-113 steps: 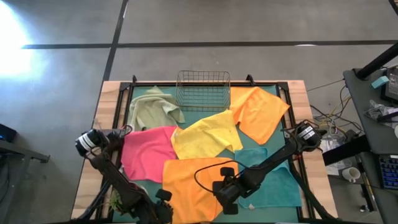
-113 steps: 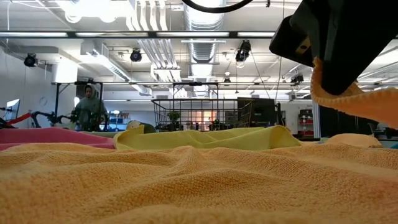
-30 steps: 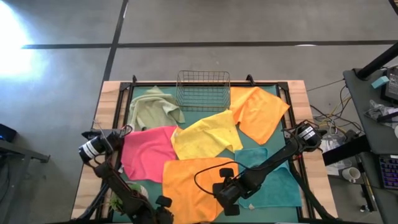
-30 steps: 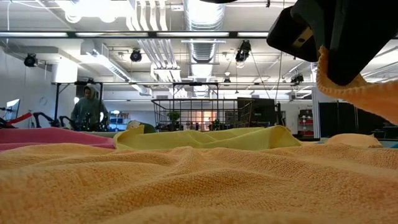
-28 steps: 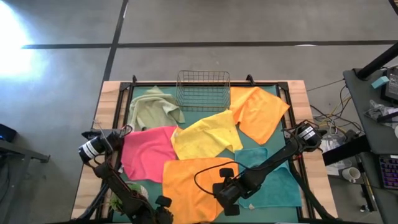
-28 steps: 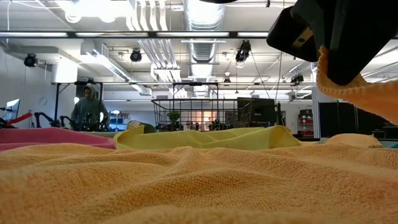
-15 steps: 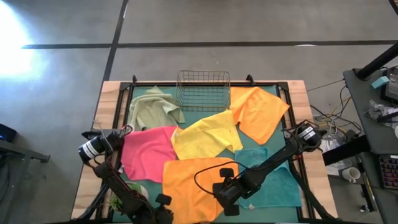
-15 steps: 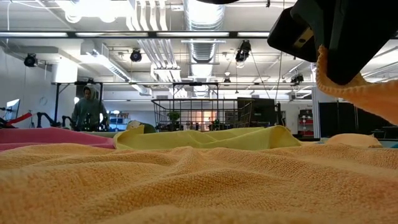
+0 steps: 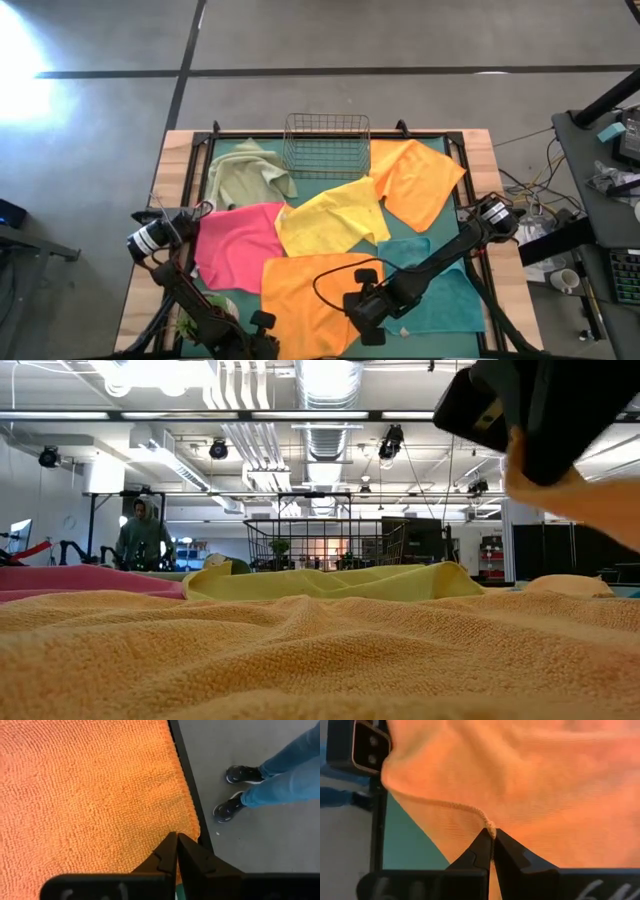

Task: Fold microfiber towels
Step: Fold the bottom orange microfiber towel

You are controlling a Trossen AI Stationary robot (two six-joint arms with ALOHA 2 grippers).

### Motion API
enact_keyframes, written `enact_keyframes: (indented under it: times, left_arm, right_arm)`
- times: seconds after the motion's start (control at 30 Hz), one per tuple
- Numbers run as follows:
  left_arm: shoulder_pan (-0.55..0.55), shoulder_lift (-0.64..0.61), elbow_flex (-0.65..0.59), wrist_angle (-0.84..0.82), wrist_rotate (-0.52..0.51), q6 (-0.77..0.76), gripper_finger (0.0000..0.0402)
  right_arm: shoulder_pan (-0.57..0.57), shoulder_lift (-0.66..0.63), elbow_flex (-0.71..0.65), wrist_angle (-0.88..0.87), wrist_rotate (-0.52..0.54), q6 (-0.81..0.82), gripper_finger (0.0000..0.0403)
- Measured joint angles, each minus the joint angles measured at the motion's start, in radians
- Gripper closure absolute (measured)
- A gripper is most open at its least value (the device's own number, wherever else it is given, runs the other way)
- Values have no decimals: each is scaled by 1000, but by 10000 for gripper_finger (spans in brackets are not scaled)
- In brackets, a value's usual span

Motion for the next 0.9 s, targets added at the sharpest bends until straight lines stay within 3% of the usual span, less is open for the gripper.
enact_keyframes:
  times: [0.33,0.53,0.9]
  left_arm:
    - [98,0,-17,-181,-132,-49,401]
    - [175,-1,-21,-192,-132,3,401]
    - [183,-83,-4,-197,-118,81,401]
  right_arm:
    - [-3,-84,0,-106,97,34,394]
    - [-3,-74,0,-164,119,68,394]
    - [-3,-77,0,-204,119,80,394]
